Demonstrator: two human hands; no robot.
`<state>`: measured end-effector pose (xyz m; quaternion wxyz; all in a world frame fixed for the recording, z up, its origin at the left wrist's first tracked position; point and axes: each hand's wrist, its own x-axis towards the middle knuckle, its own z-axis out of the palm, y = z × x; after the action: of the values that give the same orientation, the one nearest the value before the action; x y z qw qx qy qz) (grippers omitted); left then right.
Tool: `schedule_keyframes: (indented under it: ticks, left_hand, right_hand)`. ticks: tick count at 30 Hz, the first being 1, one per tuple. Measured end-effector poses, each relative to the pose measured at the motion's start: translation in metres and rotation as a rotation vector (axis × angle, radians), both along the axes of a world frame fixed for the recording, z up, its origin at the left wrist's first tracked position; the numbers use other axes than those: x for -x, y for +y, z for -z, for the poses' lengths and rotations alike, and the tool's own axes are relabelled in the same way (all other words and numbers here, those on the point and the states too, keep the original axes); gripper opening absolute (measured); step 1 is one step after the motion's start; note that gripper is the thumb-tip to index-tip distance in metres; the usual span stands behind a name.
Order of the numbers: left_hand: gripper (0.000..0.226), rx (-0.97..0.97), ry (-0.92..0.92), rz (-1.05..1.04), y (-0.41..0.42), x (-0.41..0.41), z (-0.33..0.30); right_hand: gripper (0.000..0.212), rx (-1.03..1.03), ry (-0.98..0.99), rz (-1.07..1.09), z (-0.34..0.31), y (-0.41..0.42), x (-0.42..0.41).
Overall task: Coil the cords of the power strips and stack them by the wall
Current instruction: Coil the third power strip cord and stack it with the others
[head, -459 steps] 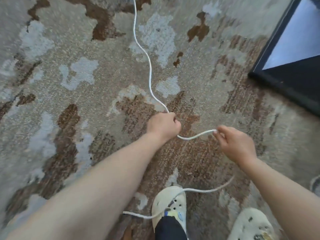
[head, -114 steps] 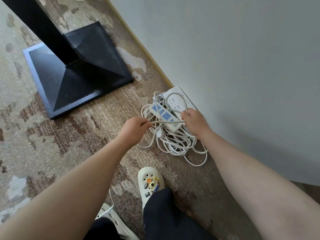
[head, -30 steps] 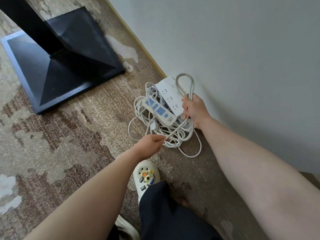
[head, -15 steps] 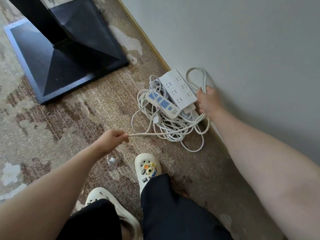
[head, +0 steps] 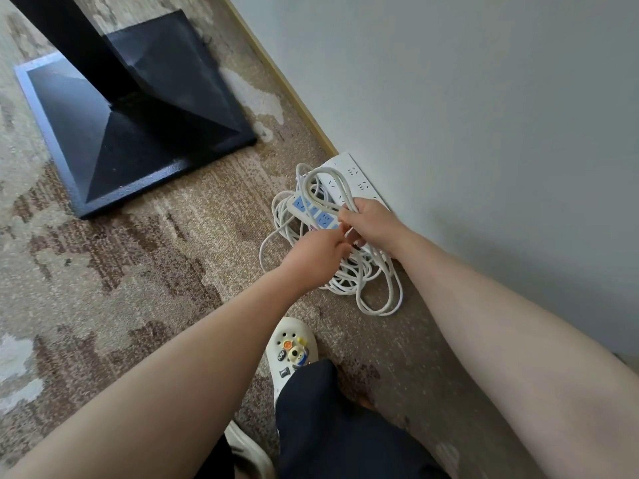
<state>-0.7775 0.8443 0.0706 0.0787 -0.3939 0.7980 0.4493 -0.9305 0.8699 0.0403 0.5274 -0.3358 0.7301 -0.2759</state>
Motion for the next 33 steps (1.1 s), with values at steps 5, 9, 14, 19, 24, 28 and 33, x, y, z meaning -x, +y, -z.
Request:
schedule_keyframes:
  ticks: [5,9,14,19,24,28,33]
  left_hand:
    - [0.02,0.04,-0.033,-0.023,-0.002,0.009,-0.003]
    - [0.026,0.075,-0.082,-0.027,-0.007,0.013,-0.005]
    - [0.027,0.047,-0.132,-0.001,-0.014,0.022,-0.007]
    - [0.019,-0.354,-0.001,0.044,-0.027,0.002,-0.012]
    - [0.016,-0.609,0.097,-0.032,-0.031,-0.008,-0.01]
    - [0.016,-0.366,0.007,-0.209,-0.026,0.005,0.003]
    - [0.02,-0.385,0.089,-0.446,-0.02,0.014,0.014]
  right_hand:
    - [0.012,0.0,-0.087,0.056,0.0,0.009,0.002]
    - [0.015,-0.015,-0.177,0.073,0.002,0.012,0.002]
    - [0.017,-0.004,-0.077,0.105,0.009,0.013,0.004]
    - [0.018,-0.001,0.013,0.122,0.015,0.016,0.012]
    - [0.019,0.028,0.081,0.061,0.012,0.015,0.014]
    - [0.021,0.03,-0.126,0.073,0.005,0.017,0.011]
    - [0.022,0.01,-0.204,0.023,-0.005,0.023,0.023]
